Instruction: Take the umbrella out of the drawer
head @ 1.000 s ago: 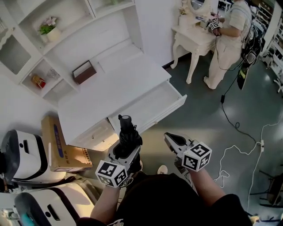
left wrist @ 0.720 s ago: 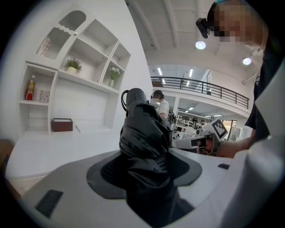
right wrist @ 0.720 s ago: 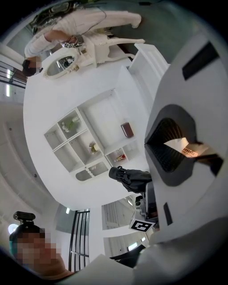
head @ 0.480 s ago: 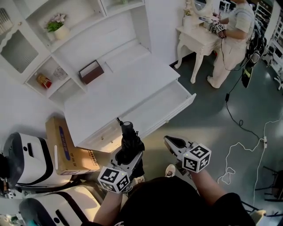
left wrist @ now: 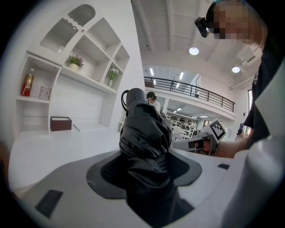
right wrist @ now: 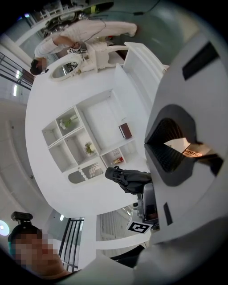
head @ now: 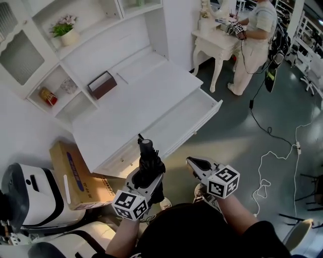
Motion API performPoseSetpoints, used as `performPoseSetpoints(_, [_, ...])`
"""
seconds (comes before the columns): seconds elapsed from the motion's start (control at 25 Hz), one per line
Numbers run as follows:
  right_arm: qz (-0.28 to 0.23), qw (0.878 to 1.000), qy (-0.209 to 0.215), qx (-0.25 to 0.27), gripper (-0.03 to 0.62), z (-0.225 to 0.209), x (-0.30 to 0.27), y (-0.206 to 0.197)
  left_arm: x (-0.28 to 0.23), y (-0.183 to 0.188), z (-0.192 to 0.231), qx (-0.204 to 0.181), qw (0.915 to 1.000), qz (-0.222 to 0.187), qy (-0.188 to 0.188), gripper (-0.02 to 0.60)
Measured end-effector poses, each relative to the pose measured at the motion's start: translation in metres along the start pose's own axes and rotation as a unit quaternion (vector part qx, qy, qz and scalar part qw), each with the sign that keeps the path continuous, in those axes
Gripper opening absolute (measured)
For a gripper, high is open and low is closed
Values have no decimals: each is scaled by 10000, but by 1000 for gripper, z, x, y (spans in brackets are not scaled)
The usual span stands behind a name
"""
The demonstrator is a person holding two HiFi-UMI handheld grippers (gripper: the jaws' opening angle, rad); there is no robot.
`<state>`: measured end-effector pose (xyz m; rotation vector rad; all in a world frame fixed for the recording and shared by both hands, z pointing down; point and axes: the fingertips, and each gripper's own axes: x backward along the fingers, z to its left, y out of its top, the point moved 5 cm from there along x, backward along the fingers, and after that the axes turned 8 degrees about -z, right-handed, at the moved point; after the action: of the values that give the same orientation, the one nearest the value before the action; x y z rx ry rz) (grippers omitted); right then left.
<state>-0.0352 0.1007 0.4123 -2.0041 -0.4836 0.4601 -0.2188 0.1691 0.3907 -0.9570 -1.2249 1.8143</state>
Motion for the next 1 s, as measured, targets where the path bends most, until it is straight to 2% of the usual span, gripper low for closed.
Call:
performPoseSetpoints(0.56, [-252, 9965, -786, -96, 3, 63, 19, -44, 43, -16, 14, 42, 9964, 196, -820, 261])
performPoseSetpoints(1.0, [-364, 9938, -1040, -120, 3, 82, 26, -57, 52, -20, 17, 25, 9936, 270, -1101, 261])
